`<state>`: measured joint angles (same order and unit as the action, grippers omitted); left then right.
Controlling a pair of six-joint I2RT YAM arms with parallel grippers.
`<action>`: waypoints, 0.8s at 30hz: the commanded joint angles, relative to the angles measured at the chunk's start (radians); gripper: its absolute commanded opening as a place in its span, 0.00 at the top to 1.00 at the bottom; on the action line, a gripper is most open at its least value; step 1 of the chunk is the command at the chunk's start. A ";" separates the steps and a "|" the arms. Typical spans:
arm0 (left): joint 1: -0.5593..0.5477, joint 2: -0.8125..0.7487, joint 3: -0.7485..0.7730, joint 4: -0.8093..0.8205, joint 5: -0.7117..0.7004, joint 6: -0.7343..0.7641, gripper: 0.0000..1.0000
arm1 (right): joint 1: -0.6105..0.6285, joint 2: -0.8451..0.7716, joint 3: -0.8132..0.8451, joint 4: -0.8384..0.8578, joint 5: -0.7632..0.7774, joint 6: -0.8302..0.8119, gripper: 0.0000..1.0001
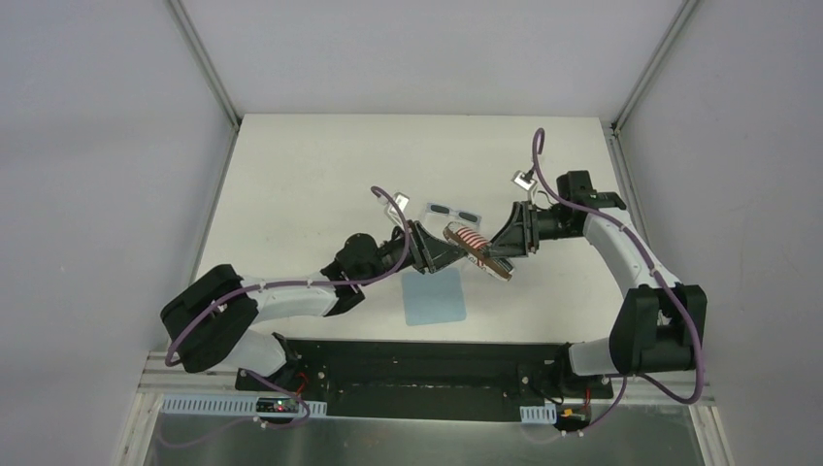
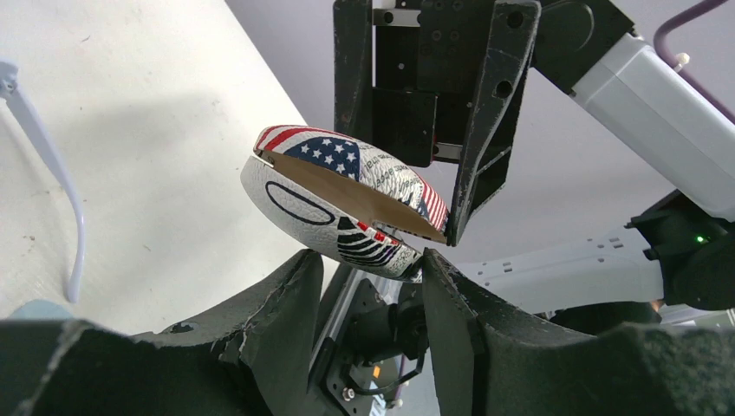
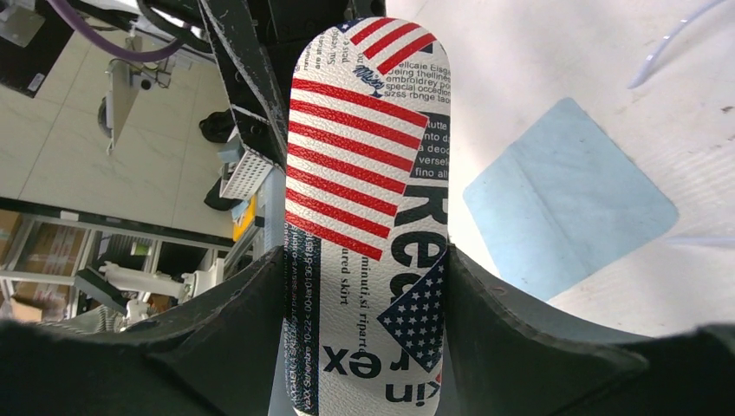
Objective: Organize the sunglasses
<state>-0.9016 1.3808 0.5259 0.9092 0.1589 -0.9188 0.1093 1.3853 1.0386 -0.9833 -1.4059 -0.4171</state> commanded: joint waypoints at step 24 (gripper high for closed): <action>0.027 0.173 0.010 -0.424 -0.196 -0.191 0.52 | -0.055 -0.044 0.056 -0.130 -0.252 -0.089 0.96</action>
<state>-0.9024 1.4876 0.5632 0.7200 0.1303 -1.1347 0.0410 1.4021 1.0397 -1.0084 -1.2938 -0.5457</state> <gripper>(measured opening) 0.479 0.626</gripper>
